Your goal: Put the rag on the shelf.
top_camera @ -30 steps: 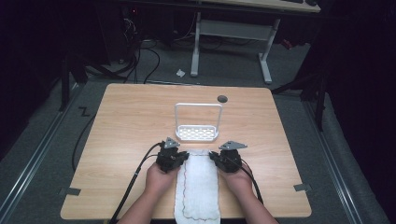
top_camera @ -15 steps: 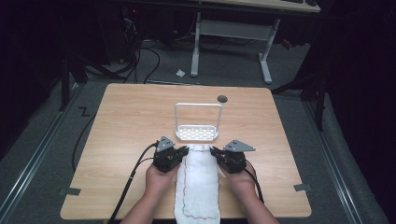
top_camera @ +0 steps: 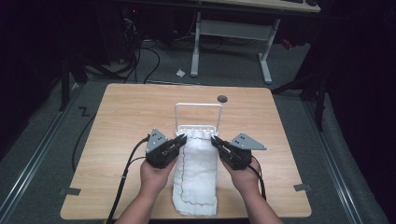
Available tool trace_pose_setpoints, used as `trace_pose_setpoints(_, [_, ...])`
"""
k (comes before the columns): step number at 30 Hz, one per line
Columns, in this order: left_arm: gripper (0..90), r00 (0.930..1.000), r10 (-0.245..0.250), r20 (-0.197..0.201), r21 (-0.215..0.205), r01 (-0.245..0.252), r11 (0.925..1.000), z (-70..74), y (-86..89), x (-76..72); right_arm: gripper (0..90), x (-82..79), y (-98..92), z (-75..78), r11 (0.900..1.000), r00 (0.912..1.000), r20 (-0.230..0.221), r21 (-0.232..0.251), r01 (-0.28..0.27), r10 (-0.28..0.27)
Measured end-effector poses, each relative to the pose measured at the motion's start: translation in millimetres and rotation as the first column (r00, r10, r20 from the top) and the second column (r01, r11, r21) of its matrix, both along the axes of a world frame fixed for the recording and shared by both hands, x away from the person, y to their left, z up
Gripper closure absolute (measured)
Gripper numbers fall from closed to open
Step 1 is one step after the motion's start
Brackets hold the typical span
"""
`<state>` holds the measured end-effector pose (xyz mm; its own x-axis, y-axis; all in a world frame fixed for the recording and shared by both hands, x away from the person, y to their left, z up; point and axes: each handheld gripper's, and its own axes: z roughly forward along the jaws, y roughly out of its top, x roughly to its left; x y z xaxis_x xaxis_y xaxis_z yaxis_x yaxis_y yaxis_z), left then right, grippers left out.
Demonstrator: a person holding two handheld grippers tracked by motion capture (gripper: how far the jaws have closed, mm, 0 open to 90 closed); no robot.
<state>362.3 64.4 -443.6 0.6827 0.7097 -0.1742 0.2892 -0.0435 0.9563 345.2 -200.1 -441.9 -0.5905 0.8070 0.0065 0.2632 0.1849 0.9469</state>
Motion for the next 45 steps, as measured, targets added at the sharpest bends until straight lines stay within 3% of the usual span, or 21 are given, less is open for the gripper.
trace_pose_setpoints(8, [83.7, 0.9961, 0.022, 0.085, -0.016, -0.020, 0.9997, 32.4, 3.2, -3.3, 85.8, 0.0, 2.5, 31.6, 1.000, 0.9980, 0.062, 0.012, -0.010, 0.009])
trace_pose_setpoints(11, [83.7, 0.9951, 0.022, 0.096, -0.020, -0.021, 0.9996, 38.6, 3.4, -2.9, 85.8, 0.1, 5.1, 42.1, 1.000, 0.9959, 0.090, 0.011, -0.009, 0.008])
trace_pose_setpoints(16, [83.8, 0.9883, 0.036, 0.148, -0.029, -0.032, 0.9991, 59.7, 3.1, -3.4, 85.9, 1.0, 6.0, 59.7, 1.000, 0.9919, 0.126, 0.018, -0.010, 0.008])
trace_pose_setpoints(26, [83.8, 0.9770, 0.045, 0.208, -0.034, -0.038, 0.9987, 83.3, 1.1, 0.6, 85.8, 1.6, 4.8, 85.0, 0.999, 0.9829, 0.184, 0.045, -0.002, -0.006])
trace_pose_setpoints(27, [83.9, 0.9730, 0.047, 0.226, -0.031, -0.041, 0.9987, 88.8, -0.6, 2.5, 85.8, 3.7, 3.4, 90.0, 0.998, 0.9816, 0.191, 0.057, 0.001, -0.012])
trace_pose_setpoints(33, [83.9, 0.9634, 0.036, 0.266, -0.016, -0.033, 0.9993, 108.9, -5.9, 13.1, 85.9, 13.5, -0.5, 107.3, 0.998, 0.9768, 0.212, 0.065, 0.015, -0.029])
trace_pose_setpoints(38, [83.8, 0.9486, 0.049, 0.313, -0.011, -0.047, 0.9988, 120.7, -11.7, 26.1, 85.9, 25.3, -5.3, 122.0, 0.996, 0.9731, 0.227, 0.085, 0.022, -0.041])
trace_pose_setpoints(45, [83.8, 0.9571, 0.082, 0.278, 0.010, -0.088, 0.9961, 127.1, -14.5, 54.7, 85.9, 50.4, -7.3, 133.3, 0.994, 0.9746, 0.217, 0.101, 0.033, -0.055])
